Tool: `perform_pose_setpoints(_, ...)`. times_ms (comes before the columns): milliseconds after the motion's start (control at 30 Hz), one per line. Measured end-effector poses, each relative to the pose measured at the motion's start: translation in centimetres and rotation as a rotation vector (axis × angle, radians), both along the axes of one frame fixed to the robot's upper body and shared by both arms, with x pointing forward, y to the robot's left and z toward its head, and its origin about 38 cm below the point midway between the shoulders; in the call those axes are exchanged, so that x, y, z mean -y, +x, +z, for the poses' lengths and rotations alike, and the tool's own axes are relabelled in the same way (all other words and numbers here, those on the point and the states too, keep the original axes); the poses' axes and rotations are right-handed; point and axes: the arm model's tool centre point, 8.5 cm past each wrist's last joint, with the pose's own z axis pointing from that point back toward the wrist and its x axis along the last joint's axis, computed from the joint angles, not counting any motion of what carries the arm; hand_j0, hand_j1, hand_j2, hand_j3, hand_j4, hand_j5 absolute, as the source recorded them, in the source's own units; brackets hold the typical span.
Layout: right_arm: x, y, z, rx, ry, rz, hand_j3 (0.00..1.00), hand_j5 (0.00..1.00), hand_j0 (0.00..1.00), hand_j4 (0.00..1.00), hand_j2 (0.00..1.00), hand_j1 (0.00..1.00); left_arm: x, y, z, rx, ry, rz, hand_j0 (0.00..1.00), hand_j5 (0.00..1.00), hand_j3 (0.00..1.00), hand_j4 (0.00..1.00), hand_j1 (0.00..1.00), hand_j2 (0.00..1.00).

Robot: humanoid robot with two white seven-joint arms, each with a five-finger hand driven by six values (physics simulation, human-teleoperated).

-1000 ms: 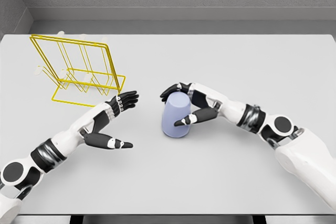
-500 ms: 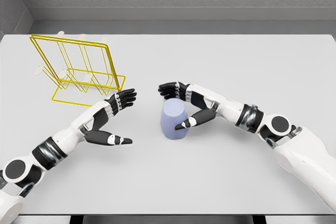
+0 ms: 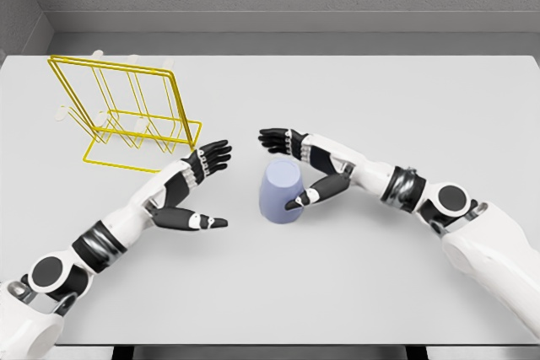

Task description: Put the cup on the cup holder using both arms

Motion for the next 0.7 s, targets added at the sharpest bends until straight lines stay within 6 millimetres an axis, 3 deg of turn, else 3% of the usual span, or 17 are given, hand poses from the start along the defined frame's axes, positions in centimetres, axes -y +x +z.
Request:
perform_pose_setpoints(233, 1.8, 0.3, 0.5, 0.024, -0.047, -0.009, 1.0, 1.0, 1.0, 1.0, 1.0, 1.0, 1.5, 0.6, -1.7, -0.052, -0.04, 0.026, 1.0, 1.0, 1.0, 1.0, 1.0, 1.0)
perform_pose_setpoints(533, 4.0, 0.6, 1.0, 0.05, -0.116, -0.014, 1.0, 1.0, 1.0, 1.0, 1.0, 1.0, 3.1, 0.5, -2.1, -0.03, -0.016, 0.014, 1.0, 1.0, 1.0, 1.0, 1.0, 1.0)
perform_pose_setpoints(633, 6.6, 2.1, 4.1, 0.125, -0.176, -0.04, 1.0, 1.0, 1.0, 1.0, 1.0, 1.0, 3.3, 0.5, -2.1, -0.013, 0.016, 0.009, 1.0, 1.0, 1.0, 1.0, 1.0, 1.0)
perform_pose_setpoints(700, 9.0, 3.4, 7.4, 0.197, -0.223, -0.074, 1.0, 1.0, 1.0, 1.0, 1.0, 1.0, 3.2, 0.5, -2.1, -0.007, 0.024, 0.012, 1.0, 1.0, 1.0, 1.0, 1.0, 1.0)
